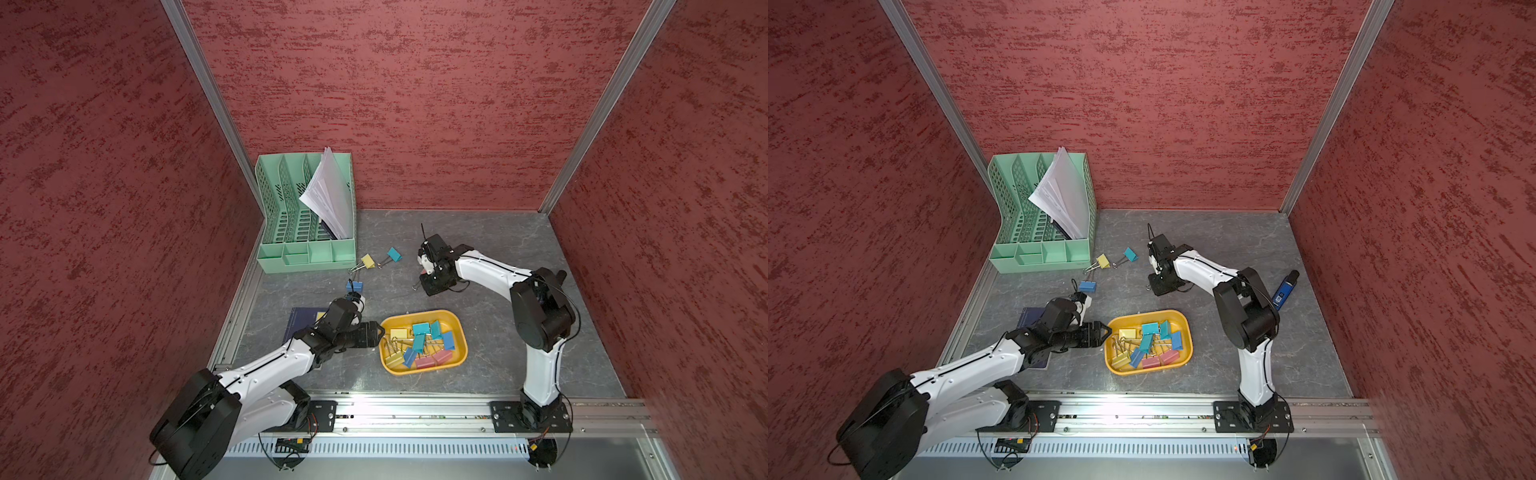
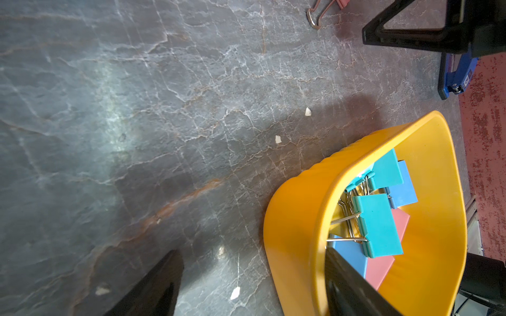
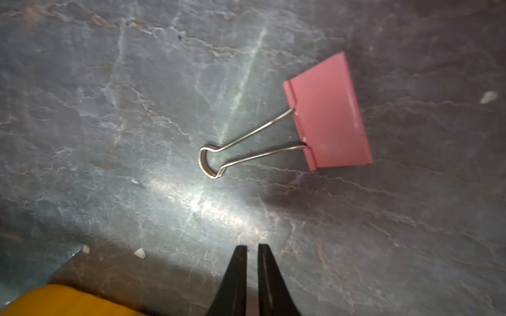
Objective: Put the binder clips in the storage box
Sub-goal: Pick up the binder clip at the center of the board.
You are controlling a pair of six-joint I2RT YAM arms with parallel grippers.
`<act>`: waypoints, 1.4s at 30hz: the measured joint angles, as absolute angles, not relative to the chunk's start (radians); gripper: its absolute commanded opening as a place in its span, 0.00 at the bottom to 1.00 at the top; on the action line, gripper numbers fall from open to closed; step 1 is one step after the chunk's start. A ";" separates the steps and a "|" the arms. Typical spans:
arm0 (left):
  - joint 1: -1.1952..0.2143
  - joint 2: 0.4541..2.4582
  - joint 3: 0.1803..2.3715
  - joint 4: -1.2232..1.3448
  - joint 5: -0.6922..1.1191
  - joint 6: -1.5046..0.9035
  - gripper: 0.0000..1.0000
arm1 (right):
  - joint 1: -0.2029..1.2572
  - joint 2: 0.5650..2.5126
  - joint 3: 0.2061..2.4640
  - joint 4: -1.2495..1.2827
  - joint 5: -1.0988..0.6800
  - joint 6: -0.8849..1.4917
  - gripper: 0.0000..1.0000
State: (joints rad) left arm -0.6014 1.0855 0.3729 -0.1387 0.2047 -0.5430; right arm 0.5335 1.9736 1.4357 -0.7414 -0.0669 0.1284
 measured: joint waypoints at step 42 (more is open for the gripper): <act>-0.601 1.085 0.373 -0.139 0.205 -0.541 0.83 | 0.461 2.162 1.683 -0.675 -0.095 0.223 0.72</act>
